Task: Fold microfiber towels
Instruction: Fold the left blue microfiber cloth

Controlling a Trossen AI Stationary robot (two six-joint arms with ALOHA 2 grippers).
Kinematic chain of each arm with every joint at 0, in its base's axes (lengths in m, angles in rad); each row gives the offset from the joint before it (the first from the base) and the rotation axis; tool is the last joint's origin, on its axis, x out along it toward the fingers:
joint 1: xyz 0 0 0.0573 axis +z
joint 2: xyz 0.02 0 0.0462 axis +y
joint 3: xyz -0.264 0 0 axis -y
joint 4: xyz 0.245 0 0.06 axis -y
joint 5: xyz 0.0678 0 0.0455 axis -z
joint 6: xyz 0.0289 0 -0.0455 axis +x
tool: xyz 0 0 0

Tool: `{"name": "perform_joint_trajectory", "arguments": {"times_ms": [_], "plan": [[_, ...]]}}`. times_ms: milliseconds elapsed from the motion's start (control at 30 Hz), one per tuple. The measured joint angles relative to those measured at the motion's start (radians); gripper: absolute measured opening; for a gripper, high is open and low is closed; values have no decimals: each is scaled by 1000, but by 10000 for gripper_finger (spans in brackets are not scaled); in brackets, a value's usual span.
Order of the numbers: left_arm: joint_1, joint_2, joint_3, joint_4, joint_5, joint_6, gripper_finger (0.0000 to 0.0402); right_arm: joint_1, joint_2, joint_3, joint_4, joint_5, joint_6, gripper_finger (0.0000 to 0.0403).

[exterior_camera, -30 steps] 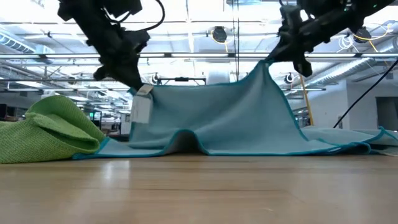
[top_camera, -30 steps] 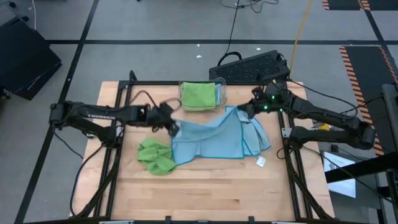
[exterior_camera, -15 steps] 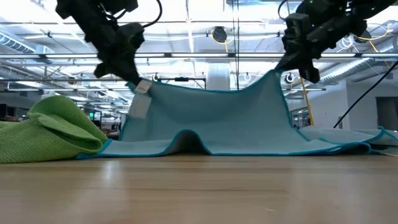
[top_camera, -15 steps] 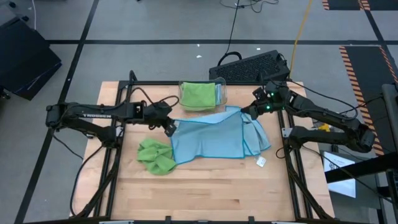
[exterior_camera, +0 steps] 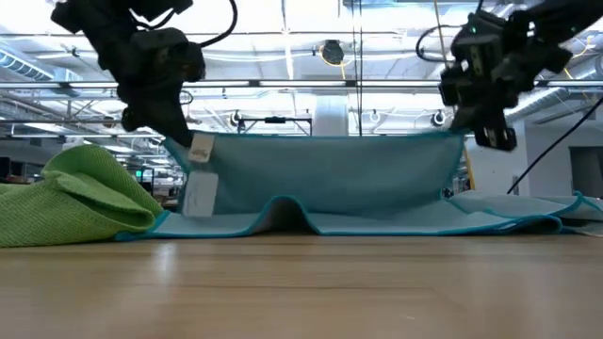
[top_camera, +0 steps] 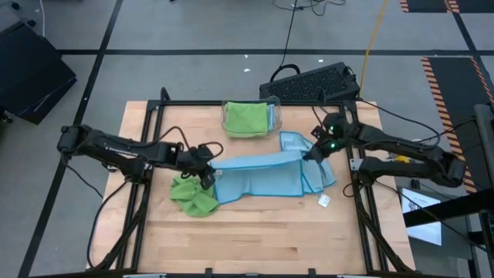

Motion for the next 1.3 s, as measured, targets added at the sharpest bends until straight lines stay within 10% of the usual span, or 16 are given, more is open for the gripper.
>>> {"name": "perform_joint_trajectory", "arguments": {"times_ms": [333, 1300], "plan": [[-66, 0, -113, 158, 2, -126, 8, 150, 0, -207, 278, 1, 235, 0], [-172, 29, -142, 321, 58, -61, 53, 309, 0, -249, 290, 110, 296, 48]]}}
